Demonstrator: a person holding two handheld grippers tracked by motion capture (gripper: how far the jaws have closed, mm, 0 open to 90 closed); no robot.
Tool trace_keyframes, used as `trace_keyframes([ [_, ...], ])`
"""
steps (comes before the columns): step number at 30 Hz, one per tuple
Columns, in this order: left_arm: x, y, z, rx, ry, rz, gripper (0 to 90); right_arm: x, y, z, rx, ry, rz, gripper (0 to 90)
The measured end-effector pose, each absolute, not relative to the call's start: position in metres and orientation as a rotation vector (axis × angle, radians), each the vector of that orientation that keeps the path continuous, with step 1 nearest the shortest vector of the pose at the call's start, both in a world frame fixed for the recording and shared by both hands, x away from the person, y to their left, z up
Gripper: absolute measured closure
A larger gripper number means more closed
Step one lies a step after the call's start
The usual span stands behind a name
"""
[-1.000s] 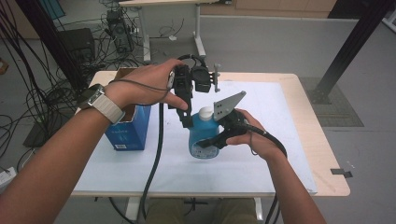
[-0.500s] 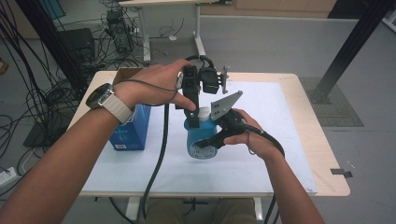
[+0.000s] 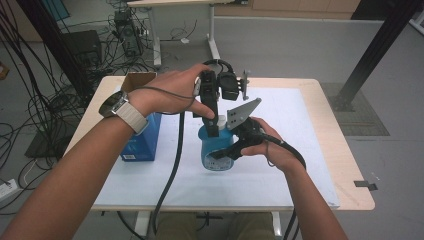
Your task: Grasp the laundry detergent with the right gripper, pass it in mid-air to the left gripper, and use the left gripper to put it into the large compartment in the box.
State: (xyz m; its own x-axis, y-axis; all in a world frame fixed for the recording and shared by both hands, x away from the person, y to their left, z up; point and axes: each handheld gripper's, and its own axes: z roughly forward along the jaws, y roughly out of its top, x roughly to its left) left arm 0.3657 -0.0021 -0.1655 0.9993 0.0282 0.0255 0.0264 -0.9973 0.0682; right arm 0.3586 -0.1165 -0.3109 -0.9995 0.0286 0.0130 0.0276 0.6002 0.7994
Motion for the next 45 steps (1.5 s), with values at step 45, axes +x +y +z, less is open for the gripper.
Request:
trace_keyframes([
  [45, 0.3653, 0.0027, -0.1696, 3.030, 0.042, 0.054, 8.4, 0.3579, -0.1138, -0.3123, 0.050, 2.824, 1.406, 44.1],
])
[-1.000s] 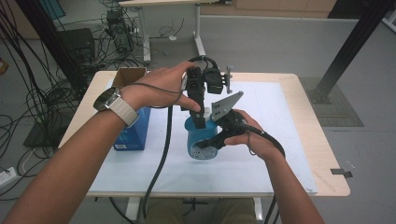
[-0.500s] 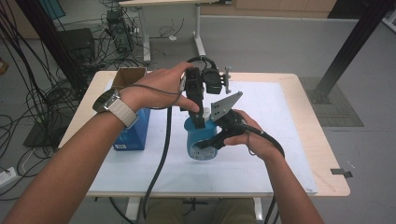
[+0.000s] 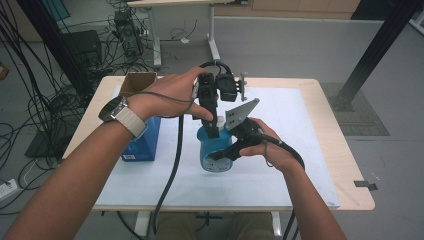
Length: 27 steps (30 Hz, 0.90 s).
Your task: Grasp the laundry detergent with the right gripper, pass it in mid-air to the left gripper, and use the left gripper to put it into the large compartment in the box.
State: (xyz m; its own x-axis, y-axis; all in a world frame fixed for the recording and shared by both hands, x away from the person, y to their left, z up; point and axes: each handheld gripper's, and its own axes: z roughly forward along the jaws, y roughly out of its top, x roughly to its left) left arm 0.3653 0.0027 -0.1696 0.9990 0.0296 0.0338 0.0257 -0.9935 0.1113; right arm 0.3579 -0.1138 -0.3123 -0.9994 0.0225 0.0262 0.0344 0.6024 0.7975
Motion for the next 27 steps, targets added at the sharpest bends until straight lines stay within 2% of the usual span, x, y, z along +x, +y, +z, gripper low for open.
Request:
trace_keyframes([
  [27, 0.3645, 0.0049, -0.1695, 3.030, 0.055, 0.062, 8.4, 0.3582, -0.1144, -0.3111, -0.051, -2.801, -1.398, 44.0],
])
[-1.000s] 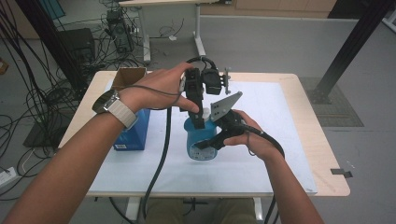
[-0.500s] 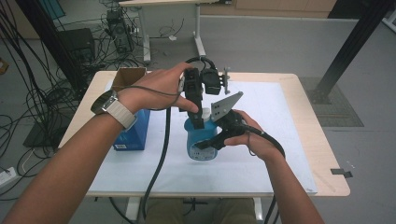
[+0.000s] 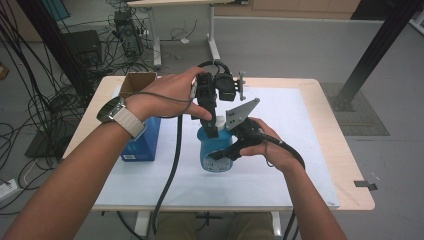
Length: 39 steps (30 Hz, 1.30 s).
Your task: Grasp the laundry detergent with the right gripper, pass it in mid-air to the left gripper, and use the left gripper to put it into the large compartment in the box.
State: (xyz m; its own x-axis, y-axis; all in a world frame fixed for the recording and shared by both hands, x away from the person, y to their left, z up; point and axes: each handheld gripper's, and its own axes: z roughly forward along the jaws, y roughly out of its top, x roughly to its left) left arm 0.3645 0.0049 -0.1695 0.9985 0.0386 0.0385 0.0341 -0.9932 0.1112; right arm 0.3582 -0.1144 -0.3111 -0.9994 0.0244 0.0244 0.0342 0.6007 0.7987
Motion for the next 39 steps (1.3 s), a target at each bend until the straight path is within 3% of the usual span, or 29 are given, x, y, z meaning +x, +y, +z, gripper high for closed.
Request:
trace_keyframes([
  [39, 0.3636, 0.0044, -0.1702, 3.034, 0.055, 0.074, 8.4, 0.3569, -0.1153, -0.3109, -0.046, -2.796, -1.396, 43.9],
])
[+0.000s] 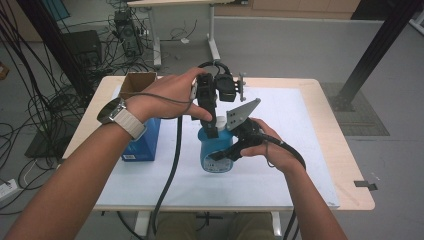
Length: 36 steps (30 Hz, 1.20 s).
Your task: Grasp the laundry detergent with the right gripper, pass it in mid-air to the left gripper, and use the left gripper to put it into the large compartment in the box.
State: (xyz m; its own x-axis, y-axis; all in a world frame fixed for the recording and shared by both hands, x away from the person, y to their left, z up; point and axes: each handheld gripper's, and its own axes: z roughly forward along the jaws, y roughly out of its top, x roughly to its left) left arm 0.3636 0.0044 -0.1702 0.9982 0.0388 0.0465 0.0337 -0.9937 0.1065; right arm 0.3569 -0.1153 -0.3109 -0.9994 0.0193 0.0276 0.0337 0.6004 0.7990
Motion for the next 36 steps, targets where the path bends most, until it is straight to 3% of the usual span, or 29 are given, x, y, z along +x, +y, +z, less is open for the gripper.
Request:
trace_keyframes([
  [36, 0.3633, 0.0076, -0.1793, 3.027, 0.054, 0.058, 8.4, 0.3556, -0.1118, -0.3091, -0.036, -2.785, -1.396, 43.9],
])
